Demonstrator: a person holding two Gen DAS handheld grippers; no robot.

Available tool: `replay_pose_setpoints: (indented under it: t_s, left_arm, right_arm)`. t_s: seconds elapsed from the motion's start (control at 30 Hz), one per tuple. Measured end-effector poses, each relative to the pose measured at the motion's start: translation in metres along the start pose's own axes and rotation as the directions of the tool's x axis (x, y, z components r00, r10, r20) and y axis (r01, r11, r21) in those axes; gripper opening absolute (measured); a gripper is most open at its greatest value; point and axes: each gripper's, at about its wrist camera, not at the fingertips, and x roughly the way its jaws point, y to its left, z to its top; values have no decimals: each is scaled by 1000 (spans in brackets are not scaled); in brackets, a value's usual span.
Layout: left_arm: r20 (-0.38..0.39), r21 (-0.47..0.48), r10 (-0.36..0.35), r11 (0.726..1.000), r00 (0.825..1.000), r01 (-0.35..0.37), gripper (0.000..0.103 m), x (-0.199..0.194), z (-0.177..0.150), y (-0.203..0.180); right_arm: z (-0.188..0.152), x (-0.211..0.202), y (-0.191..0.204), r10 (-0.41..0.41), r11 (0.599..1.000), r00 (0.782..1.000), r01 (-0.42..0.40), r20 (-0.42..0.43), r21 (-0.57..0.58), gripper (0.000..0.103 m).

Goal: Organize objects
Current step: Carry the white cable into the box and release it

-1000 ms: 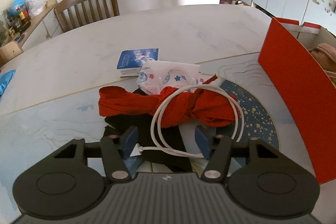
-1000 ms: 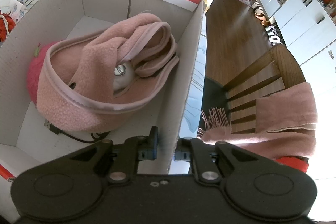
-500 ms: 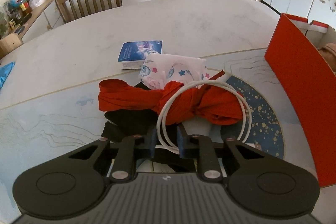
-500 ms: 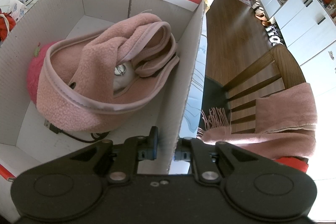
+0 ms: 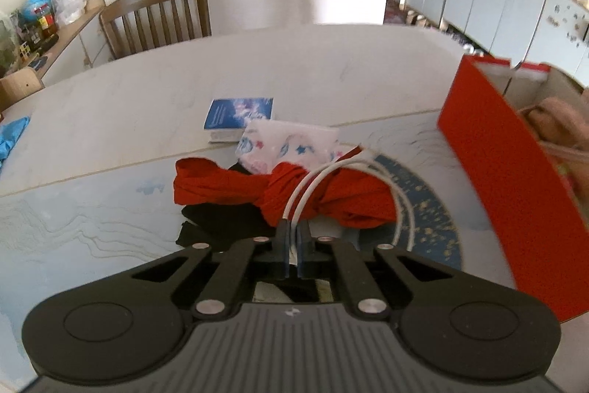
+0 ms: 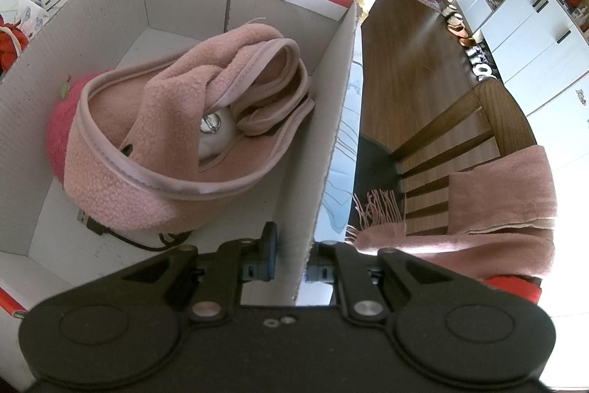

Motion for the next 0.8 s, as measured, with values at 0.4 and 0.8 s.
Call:
replay_pose_setpoints:
  t_s: [0.4, 0.8]
  left_arm:
    - [142, 27, -138, 990, 980, 135, 2, -62, 20, -31]
    - [213, 98, -285, 958, 934, 270, 2, -101, 65, -69]
  right_arm:
    - [-1, 1, 1, 1, 1000, 1000, -1, 3, -8, 11]
    - [-2, 2, 1, 5, 1000, 1000, -5, 10, -18, 11]
